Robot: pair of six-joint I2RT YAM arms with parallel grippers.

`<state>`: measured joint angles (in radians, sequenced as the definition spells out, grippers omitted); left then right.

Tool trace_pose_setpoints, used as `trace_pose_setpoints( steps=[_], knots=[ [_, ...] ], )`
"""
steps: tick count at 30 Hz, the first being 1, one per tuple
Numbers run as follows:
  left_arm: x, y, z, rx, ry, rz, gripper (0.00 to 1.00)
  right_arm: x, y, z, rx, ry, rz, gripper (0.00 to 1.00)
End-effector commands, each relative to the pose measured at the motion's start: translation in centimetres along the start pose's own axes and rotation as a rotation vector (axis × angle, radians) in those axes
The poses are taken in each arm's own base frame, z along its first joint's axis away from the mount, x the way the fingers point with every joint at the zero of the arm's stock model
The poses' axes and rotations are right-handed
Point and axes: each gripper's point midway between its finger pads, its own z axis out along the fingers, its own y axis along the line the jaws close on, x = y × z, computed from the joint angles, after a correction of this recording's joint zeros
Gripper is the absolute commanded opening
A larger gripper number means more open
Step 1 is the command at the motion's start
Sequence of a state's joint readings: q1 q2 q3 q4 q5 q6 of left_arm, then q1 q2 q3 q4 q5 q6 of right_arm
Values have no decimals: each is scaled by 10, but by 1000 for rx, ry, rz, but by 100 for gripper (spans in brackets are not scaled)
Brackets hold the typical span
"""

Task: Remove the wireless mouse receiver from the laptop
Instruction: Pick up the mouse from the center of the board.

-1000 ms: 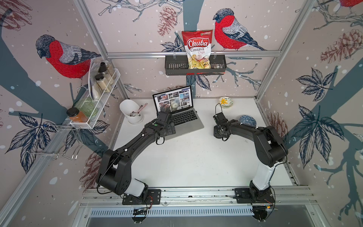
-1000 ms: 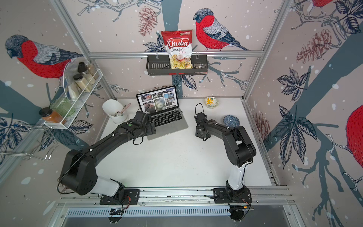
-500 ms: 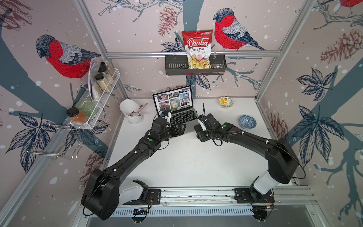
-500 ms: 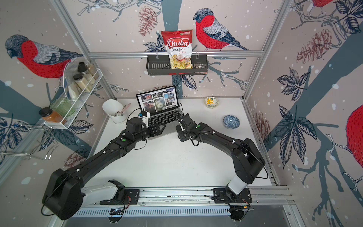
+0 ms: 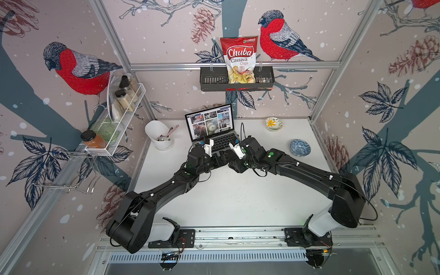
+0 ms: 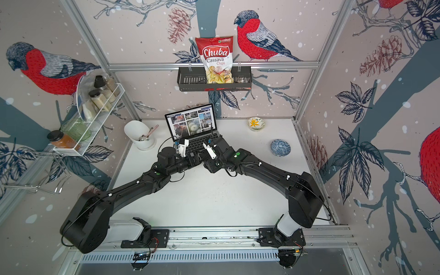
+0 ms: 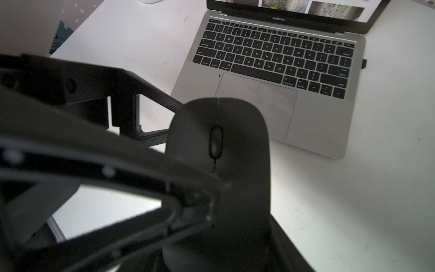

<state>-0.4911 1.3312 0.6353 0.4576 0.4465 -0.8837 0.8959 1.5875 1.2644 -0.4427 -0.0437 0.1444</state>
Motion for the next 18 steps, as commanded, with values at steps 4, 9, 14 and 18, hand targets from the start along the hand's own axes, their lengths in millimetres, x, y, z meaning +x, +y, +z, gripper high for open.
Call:
trace_pose_setpoints(
  steps=[4,9,14,18],
  knots=[
    [5,-17,5,91,4,0,90,-14,7,-2,-6,-36,-35,18],
    [12,-10,7,98,16,-27,71,-20,9,-6,-4,-52,-45,18],
    [13,-9,7,95,18,-27,49,-18,10,-5,-1,-47,-49,18],
    [11,-9,7,81,16,-17,34,-16,12,-4,-2,-43,-55,18]
  ],
)
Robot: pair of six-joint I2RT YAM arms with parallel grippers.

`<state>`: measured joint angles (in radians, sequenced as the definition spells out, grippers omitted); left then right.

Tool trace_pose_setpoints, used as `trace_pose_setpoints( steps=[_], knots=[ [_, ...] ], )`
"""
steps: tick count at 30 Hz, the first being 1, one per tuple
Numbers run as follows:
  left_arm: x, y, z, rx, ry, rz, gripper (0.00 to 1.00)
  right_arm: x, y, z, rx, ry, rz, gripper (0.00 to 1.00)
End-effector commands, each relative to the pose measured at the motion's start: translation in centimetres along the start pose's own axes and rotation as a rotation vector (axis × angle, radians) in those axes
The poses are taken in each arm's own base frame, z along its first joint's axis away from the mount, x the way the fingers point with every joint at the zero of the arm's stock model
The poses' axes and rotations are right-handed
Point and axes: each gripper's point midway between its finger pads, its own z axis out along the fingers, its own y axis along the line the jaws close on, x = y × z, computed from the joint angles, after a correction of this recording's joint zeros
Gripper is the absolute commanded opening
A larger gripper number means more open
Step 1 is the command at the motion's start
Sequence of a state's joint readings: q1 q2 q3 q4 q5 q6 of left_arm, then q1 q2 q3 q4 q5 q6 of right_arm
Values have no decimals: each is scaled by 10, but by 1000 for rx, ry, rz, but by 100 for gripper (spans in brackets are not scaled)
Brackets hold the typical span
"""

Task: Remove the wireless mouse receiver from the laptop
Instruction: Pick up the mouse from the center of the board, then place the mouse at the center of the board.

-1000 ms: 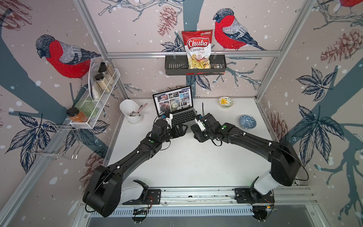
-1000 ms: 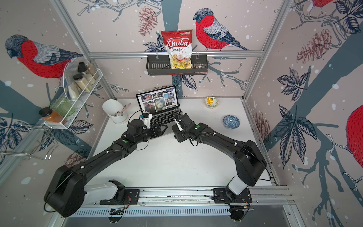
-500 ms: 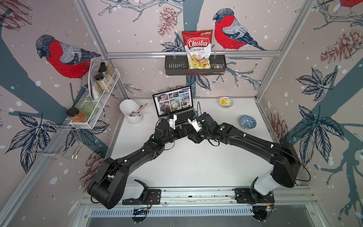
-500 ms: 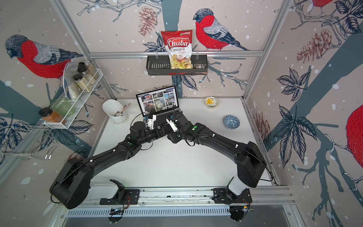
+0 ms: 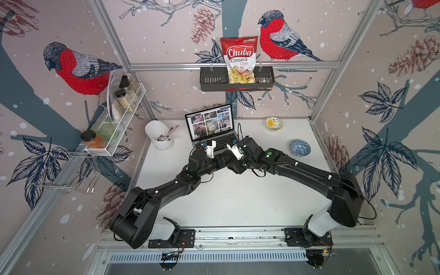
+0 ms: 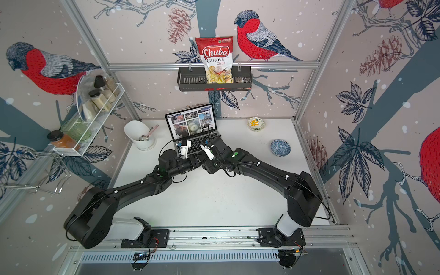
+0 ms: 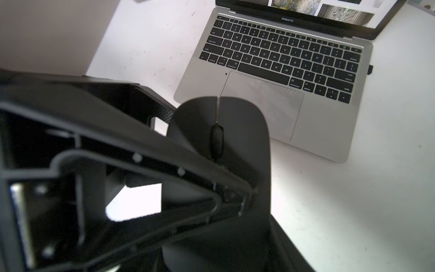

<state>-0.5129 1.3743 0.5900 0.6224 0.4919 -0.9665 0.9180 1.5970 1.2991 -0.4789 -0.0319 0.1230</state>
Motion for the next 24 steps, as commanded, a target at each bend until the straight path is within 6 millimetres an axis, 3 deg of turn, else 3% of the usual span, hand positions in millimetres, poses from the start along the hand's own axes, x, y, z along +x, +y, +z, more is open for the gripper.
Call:
trace_pose_setpoints(
  steps=[1,6,8,13,16,18,24],
  knots=[
    [1,0,0,-13,5,27,30,-14,3,-2,0,-55,-19,18],
    [4,0,-2,-13,13,22,13,-16,4,-4,3,-66,-27,19],
    [6,2,-3,-21,20,14,3,-17,5,-7,9,-79,-36,25],
    [11,12,-8,-94,42,-17,0,-18,6,-17,73,-137,-76,74],
    [10,19,-11,-185,69,-31,0,-12,14,-26,188,-196,-166,89],
    [8,23,-14,-250,83,-41,0,-4,19,-30,290,-228,-241,95],
    [10,24,-18,-367,168,-86,0,17,45,-21,469,-279,-413,95]
  ],
)
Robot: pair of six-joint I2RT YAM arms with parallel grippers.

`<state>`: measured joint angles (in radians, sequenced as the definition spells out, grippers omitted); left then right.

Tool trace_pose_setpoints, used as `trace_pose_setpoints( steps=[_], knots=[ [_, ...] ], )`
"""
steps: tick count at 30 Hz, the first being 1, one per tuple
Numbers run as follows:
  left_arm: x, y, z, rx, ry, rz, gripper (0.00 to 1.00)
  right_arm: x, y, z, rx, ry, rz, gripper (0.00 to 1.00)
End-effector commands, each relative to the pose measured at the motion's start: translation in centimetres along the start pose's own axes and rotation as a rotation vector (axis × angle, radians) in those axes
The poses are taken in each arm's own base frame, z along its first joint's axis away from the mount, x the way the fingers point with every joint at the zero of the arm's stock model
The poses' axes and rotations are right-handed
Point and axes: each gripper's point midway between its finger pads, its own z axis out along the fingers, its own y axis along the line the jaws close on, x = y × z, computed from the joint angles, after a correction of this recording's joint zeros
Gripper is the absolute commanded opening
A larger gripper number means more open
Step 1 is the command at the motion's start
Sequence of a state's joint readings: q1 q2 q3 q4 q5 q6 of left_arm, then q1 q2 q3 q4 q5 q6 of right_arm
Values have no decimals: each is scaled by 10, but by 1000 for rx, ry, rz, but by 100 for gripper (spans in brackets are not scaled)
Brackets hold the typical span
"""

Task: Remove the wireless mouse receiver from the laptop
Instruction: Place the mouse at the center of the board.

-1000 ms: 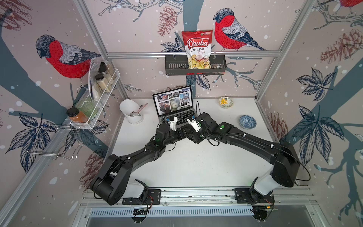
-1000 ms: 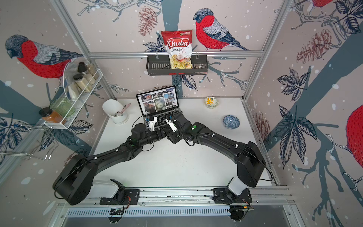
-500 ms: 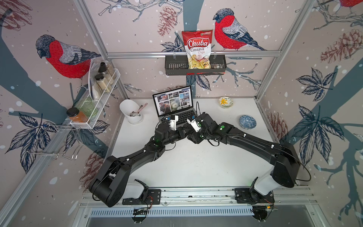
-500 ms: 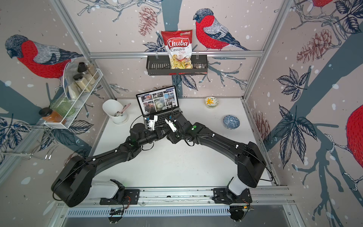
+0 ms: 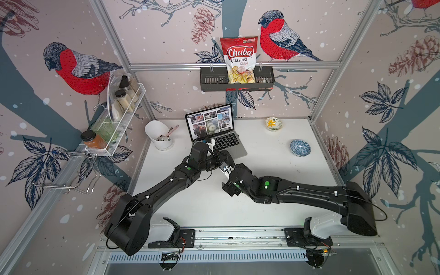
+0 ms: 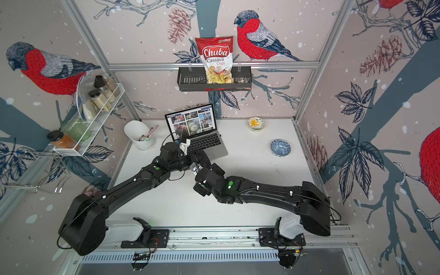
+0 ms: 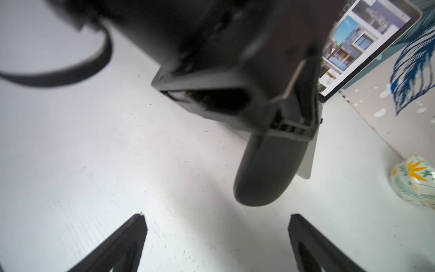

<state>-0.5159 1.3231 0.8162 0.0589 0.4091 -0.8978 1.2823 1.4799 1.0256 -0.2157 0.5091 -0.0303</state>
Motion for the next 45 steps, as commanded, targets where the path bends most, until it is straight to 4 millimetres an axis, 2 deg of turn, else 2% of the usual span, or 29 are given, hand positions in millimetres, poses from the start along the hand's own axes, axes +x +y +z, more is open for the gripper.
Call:
trace_pose_setpoints(
  steps=[1,5,9,15,21,24,27,29,33,37,41,45],
  knots=[
    [16,19,-2,-126,101,-33,0,-10,-19,1,236,-72,-56,94],
    [30,20,-1,-150,200,-83,0,-3,-21,6,387,-81,-115,92],
    [42,23,-1,-158,265,-122,0,-2,-19,7,430,-98,-135,89],
    [39,16,-7,-159,262,-111,0,0,-19,9,430,-88,-142,78],
    [36,7,-14,-141,251,-104,0,6,-16,17,436,-60,-162,75],
    [39,8,-15,-138,256,-107,0,6,-19,17,456,-56,-160,66],
    [41,10,-15,-137,261,-110,0,2,-22,14,464,-69,-145,53],
    [43,12,-14,-139,264,-113,0,-1,-24,11,466,-82,-134,40],
    [45,14,-12,-136,269,-117,0,-4,-26,9,469,-92,-120,29],
    [46,15,-10,-136,275,-119,0,-3,-25,10,467,-90,-124,28],
    [48,17,-8,-131,284,-126,0,-1,-24,13,468,-84,-131,33],
    [49,17,-8,-131,287,-128,0,-1,-24,14,472,-81,-132,31]
  ],
)
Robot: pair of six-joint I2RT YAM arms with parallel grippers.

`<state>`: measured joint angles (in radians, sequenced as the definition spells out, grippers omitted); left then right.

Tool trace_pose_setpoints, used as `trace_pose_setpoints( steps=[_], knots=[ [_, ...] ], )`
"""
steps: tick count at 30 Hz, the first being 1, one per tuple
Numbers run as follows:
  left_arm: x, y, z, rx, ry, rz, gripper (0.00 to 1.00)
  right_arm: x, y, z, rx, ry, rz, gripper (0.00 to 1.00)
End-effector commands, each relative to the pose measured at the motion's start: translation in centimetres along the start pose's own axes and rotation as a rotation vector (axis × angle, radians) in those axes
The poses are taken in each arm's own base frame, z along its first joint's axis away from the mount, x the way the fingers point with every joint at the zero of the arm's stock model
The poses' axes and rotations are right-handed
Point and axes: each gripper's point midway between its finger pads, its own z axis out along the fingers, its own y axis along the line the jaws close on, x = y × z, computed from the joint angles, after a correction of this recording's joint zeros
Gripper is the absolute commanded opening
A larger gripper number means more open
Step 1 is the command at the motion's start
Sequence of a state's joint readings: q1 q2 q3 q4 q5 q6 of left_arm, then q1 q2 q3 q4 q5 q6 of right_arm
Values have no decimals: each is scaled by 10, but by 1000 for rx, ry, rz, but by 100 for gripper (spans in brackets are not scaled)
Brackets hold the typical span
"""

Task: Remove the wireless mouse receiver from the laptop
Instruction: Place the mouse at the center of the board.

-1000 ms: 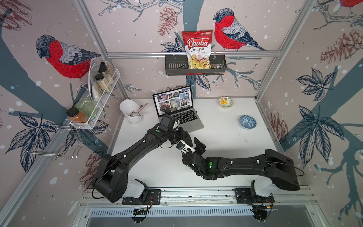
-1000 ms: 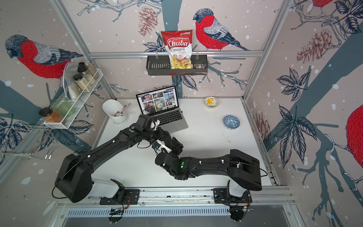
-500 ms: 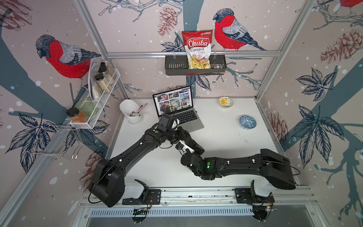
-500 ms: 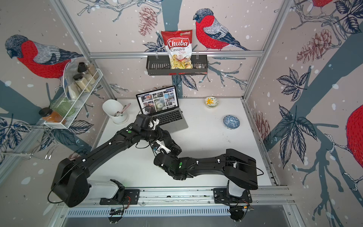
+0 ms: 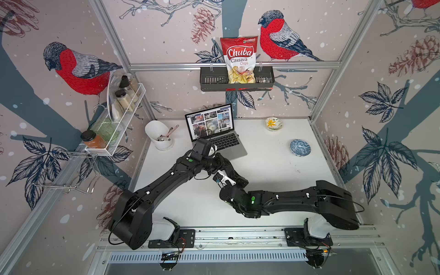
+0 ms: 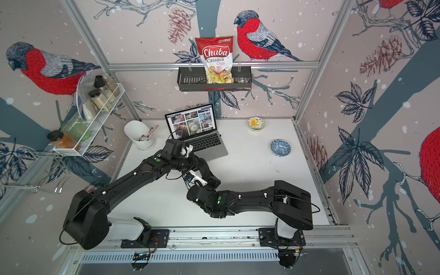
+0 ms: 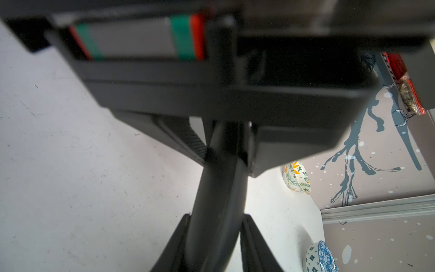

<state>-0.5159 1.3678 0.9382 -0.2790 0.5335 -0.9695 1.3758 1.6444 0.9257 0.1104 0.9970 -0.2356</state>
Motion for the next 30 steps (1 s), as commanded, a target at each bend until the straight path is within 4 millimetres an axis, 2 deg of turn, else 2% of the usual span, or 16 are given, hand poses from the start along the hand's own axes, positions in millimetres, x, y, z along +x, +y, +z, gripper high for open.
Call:
trace_pose_setpoints(
  steps=[1,4,8,12,13,14,16,17,18,20,22,25,27,30],
  knots=[
    [10,11,1,-29,44,61,0,-12,-13,0,52,-29,82,30],
    [12,11,2,-29,48,61,0,-13,-15,0,55,-31,89,23],
    [13,13,3,-29,51,60,0,-14,-18,-1,62,-32,97,3],
    [12,14,4,-29,48,67,0,-14,-17,-1,61,-30,97,0],
    [12,14,4,-27,47,69,5,-14,-17,-2,61,-29,97,0],
    [11,14,4,-29,44,72,21,-14,-18,-2,60,-29,97,0],
    [9,15,5,-34,34,81,62,-13,-17,-3,55,-28,97,0],
    [7,16,5,-42,26,87,88,-13,-17,-3,51,-25,98,0],
    [5,18,5,-55,14,96,97,-11,-16,-3,44,-22,98,0],
    [-2,21,2,-87,-29,122,97,-10,-13,-5,18,-16,109,0],
    [-14,22,-8,-122,-115,155,97,-6,-6,-6,-35,-6,126,0],
    [-42,17,-42,-178,-339,211,97,5,10,-10,-155,26,147,0],
    [-61,10,-78,-197,-535,232,98,14,21,-14,-240,53,157,0],
    [-72,2,-124,-170,-759,242,98,26,32,-23,-344,83,179,0]
  ],
)
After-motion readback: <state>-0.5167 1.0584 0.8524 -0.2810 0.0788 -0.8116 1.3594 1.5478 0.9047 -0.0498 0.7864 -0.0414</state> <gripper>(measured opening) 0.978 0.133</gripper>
